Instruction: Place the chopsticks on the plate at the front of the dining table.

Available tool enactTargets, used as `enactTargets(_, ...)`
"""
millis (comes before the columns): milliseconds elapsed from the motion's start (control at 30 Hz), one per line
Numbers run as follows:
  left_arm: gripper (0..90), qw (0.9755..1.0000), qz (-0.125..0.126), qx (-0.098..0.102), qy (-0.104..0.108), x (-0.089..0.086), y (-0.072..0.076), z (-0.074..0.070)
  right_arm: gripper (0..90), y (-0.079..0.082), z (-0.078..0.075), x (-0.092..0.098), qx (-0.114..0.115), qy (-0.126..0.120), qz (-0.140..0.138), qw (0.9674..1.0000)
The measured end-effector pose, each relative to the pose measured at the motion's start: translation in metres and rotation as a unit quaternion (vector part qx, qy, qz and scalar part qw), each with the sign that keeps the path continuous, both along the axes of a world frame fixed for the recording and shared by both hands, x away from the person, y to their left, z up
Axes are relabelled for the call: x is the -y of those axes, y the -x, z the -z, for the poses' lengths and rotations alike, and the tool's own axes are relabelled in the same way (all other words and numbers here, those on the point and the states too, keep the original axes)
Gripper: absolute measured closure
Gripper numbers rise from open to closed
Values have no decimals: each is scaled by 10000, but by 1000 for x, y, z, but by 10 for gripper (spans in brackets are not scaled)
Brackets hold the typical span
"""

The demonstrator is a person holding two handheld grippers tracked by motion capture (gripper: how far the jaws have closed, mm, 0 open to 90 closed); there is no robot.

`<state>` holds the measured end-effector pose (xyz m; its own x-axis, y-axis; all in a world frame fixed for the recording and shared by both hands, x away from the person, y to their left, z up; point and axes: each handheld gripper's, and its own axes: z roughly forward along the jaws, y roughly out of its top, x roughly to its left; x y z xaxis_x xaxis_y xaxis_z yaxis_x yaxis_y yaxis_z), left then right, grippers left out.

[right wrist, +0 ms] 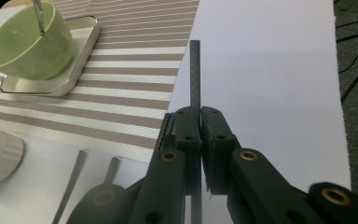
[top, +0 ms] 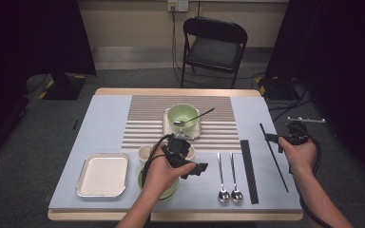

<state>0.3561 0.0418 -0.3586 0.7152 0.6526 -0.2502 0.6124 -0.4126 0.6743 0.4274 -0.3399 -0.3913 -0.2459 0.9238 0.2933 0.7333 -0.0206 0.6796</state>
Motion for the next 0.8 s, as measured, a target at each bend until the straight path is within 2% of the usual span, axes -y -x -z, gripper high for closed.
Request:
enactTargets(233, 180, 9999, 15, 15, 98, 7, 0, -1, 867, -1, -6, -11, 90, -138, -134, 9998)
enactTargets(533, 189, 10000, 12, -34, 85, 18, -1, 4, 867, -1, -6, -28, 120, -64, -340, 9993)
enactTargets(800, 189, 9998, 24, -30, 182, 29, -2, 7, 867, -1, -3, -40, 110, -124, -451, 9988)
